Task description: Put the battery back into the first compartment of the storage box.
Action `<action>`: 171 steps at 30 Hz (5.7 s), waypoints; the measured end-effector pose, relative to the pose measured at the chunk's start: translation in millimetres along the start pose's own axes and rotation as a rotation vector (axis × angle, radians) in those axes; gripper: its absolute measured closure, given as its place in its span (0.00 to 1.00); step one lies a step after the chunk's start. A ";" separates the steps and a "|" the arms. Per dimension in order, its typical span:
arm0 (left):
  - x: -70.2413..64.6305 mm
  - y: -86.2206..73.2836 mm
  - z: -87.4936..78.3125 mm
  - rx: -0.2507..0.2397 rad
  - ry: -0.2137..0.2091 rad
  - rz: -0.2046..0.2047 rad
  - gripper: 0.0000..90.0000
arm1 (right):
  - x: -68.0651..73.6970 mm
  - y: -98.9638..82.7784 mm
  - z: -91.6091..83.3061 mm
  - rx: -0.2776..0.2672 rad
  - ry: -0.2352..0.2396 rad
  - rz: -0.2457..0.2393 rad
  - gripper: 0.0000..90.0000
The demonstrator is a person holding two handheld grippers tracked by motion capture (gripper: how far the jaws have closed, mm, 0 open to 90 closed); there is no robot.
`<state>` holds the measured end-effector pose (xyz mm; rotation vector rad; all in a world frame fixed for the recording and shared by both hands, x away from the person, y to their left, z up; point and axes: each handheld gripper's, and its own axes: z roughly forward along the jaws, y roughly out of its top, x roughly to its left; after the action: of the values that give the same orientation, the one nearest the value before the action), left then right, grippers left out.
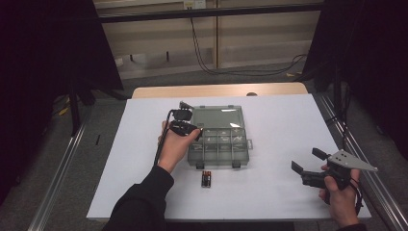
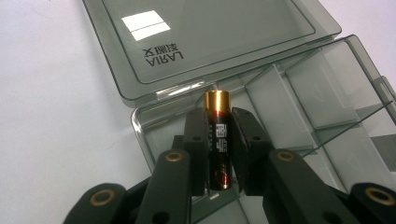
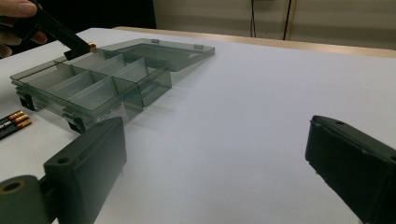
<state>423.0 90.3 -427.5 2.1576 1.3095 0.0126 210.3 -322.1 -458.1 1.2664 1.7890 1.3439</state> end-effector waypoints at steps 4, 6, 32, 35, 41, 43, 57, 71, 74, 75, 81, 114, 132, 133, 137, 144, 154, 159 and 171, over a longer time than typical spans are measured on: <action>-0.3 -0.2 3.5 -0.001 0.009 -0.011 0.86 | 0.0 -0.1 0.0 0.001 0.000 0.002 0.05; -0.7 -0.4 5.4 -0.002 0.017 -0.011 0.86 | -0.1 -0.1 0.0 0.001 0.000 0.001 0.05; -7.8 -8.2 -13.1 -0.051 -0.045 -0.007 0.00 | -0.3 -0.2 0.2 0.004 -0.003 -0.002 0.05; -11.7 -12.7 -16.0 -0.044 -0.033 0.017 0.00 | 0.0 -0.2 0.1 0.006 -0.003 -0.001 0.05; -15.3 -24.3 -23.4 -0.049 -0.047 0.025 0.00 | 0.1 -0.1 0.0 0.003 -0.003 -0.002 0.05; -16.2 -28.3 -25.2 -0.047 -0.049 0.032 0.00 | 0.2 0.0 -0.2 0.002 -0.003 0.001 0.05; -28.3 -48.1 -40.4 -0.052 -0.049 0.056 0.02 | 1.3 0.7 -0.8 -0.006 -0.008 -0.002 0.02; -38.0 -63.5 -50.7 -0.050 -0.059 0.066 0.04 | 2.2 0.6 -0.7 -0.003 -0.009 0.002 0.02; -39.6 -66.9 -52.0 -0.045 -0.063 0.068 0.04 | 2.5 0.6 -0.4 -0.003 -0.008 0.004 0.02; -40.5 -68.5 -51.9 -0.048 -0.060 0.064 0.05 | 2.4 0.5 -0.3 -0.003 -0.009 0.003 0.02; -43.0 -77.0 -55.5 -0.043 -0.067 0.071 0.08 | 2.6 0.5 -0.5 -0.001 -0.008 0.007 0.02; -60.1 -111.0 -40.1 0.029 -0.053 0.083 0.56 | 3.8 0.0 1.1 0.003 -0.008 -0.007 0.02; -59.2 -115.2 -26.6 0.065 -0.044 0.066 0.71 | 3.6 -0.8 2.1 0.006 -0.009 -0.012 0.02; -58.8 -115.3 -26.4 0.068 -0.046 0.067 0.71 | 3.5 -0.8 2.2 0.006 -0.009 -0.012 0.02; -58.8 -115.6 -25.2 0.074 -0.041 0.065 0.73 | 3.5 -0.8 2.2 0.006 -0.009 -0.011 0.02; -57.3 -116.5 -21.6 0.088 -0.020 0.065 0.74 | 3.6 -0.9 2.3 0.006 -0.011 -0.012 0.02; -56.1 -117.9 -19.2 0.101 0.019 0.075 0.77 | 3.3 -0.9 2.2 0.008 -0.012 -0.007 0.02; -58.0 -119.5 -18.8 0.096 0.028 0.085 0.79 | 3.1 -1.0 2.7 0.009 -0.014 -0.008 0.02; -61.9 -121.3 -18.4 0.093 0.067 0.144 0.85 | 2.8 -1.2 2.6 0.012 -0.017 -0.003 0.02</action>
<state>288.4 88.8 -455.0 2.3452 1.2099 0.0837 210.9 -318.6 -459.8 1.2765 1.7891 1.3189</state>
